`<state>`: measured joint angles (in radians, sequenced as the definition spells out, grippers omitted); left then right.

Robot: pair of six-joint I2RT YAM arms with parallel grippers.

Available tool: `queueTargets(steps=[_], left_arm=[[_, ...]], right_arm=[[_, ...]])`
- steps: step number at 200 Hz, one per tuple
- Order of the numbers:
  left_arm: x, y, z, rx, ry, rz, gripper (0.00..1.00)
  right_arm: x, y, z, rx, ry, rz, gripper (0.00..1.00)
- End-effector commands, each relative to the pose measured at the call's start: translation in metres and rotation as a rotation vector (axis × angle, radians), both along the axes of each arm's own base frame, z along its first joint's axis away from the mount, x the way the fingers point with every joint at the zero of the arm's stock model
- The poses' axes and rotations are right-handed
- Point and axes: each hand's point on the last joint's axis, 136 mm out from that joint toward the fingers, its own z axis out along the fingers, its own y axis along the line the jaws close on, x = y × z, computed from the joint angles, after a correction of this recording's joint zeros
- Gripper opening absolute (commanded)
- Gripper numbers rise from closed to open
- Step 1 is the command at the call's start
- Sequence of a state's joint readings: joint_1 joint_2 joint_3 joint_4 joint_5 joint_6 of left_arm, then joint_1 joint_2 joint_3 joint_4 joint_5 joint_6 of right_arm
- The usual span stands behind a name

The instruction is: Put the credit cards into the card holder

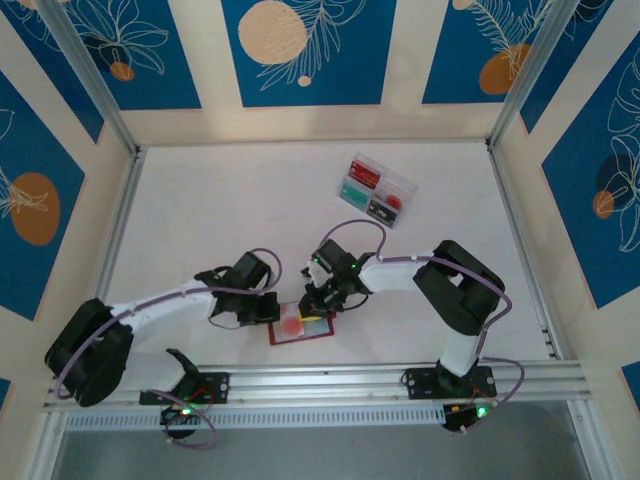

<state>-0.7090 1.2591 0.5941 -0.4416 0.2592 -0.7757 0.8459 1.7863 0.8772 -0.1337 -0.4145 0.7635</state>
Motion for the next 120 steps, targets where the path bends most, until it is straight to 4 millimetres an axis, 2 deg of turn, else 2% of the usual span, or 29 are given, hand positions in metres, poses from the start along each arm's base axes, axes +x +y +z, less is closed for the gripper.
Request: queueTargets(steps=[1,24,52,120], left_arm=[[-0.002,0.017,0.011,0.046,-0.006,0.019,0.1],[-0.011,0.029,0.001,0.057,0.028,0.047,0.09],[-0.02,0.034,-0.012,0.071,0.061,0.049,0.09],[-0.023,0.027,-0.033,0.062,0.094,0.023,0.09]], right_arm=[[-0.003,-0.013,-0.014,-0.063,0.003,-0.018,0.0],[-0.004,-0.015,-0.014,-0.072,0.003,-0.013,0.0],[-0.004,-0.013,-0.012,-0.062,0.001,-0.015,0.0],[-0.001,-0.002,-0.007,-0.042,-0.01,-0.015,0.0]])
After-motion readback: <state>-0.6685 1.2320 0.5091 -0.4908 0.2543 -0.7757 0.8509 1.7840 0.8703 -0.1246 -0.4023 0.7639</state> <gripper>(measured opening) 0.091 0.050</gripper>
